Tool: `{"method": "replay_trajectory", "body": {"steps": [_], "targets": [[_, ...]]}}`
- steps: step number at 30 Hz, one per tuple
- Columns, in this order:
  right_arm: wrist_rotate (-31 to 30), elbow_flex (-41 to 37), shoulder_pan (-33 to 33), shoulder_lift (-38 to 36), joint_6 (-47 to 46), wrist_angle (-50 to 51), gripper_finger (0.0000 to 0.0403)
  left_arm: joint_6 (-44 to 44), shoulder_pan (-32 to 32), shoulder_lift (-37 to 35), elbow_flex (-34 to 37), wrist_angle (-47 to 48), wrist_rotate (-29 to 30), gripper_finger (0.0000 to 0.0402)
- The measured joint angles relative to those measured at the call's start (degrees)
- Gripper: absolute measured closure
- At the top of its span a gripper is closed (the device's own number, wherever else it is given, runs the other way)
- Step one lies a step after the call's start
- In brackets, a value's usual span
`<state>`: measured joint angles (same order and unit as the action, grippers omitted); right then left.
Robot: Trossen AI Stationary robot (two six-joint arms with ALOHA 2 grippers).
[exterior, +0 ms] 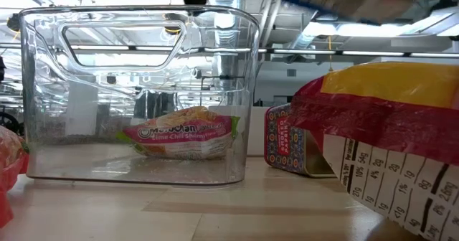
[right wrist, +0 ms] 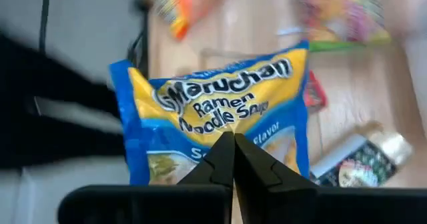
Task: Pick & Place Food Item
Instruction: Put the blue noodle pack into the transparent bin
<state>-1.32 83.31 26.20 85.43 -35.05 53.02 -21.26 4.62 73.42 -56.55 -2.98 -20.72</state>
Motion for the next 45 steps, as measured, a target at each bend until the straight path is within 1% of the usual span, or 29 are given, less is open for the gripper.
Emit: {"method": "replay_trajectory", "body": {"steps": [2, 5, 8, 10, 13, 17, 19, 21, 24, 28, 31, 32, 34, 38, 41, 45], "targets": [[0.0, 0.0, -1.5, 0.0, -5.0, -1.7, 0.0403, 1.6, 0.7, -1.9, 0.0, 3.2, 0.3, 0.0073], [0.0, 0.0, -2.4, 0.0, -11.2, -6.5, 0.0403, 4.6, 2.0, -5.2, 0.1, 9.9, 4.0, 0.0073], [-0.1, 0.0, -2.8, 0.1, -15.7, -10.0, 0.0403, 7.6, 4.0, -8.9, 0.0, 15.6, 11.5, 0.0073], [-0.3, 0.0, -3.8, 0.5, -19.2, -12.4, 0.0403, 7.7, 5.6, -11.4, 0.1, 17.8, 17.2, 0.0073], [-0.5, 0.0, -5.8, 1.3, -23.9, -14.5, 0.0403, 6.8, 7.8, -14.5, 0.1, 19.5, 24.7, 0.0073], [-1.2, 0.1, -9.0, 2.9, -28.1, -20.3, 0.0403, 1.5, 10.3, -17.6, 0.0, 21.2, 34.0, 0.0073], [-1.7, -0.2, -9.9, 3.5, -31.2, -23.0, 0.0403, -1.8, 11.1, -18.7, 0.1, 21.3, 37.6, 0.0073], [-1.8, 0.1, -10.8, 4.4, -33.6, -27.7, 0.0403, -3.0, 11.8, -19.4, 0.1, 22.6, 41.1, 0.0073], [-2.8, 0.0, -11.1, 5.8, -37.4, -28.3, 0.0403, -3.9, 12.2, -19.9, 0.1, 23.6, 45.3, 0.0073], [-6.5, -0.1, -10.9, 8.2, -42.6, -30.8, 0.0403, -7.0, 12.3, -20.2, 0.1, 24.6, 48.7, 0.0073], [-7.1, 0.0, -11.0, 10.0, -46.3, -33.6, 0.0403, -7.6, 12.3, -20.2, 0.1, 24.7, 48.8, 0.0073], [-7.6, 0.0, -11.0, 11.1, -47.6, -36.0, 0.0403, -7.6, 12.3, -20.2, 0.1, 24.7, 48.8, 0.0073], [-9.1, -0.1, -11.0, 12.8, -50.4, -36.7, 0.0403, -7.6, 12.3, -20.2, 0.1, 24.8, 48.8, 0.0073], [-12.7, 0.0, -11.0, 16.2, -54.9, -42.5, 0.0403, -7.7, 12.2, -20.2, 0.1, 25.0, 48.8, 0.0073], [-15.1, 1.6, -11.0, 18.8, -57.1, -41.8, 0.0403, -7.6, 12.2, -20.6, 0.1, 25.9, 48.7, 0.0073], [-16.8, 5.0, -10.6, 21.7, -58.8, -40.0, 0.0403, -7.6, 12.2, -21.2, 0.1, 28.2, 48.7, 0.0073]]}}
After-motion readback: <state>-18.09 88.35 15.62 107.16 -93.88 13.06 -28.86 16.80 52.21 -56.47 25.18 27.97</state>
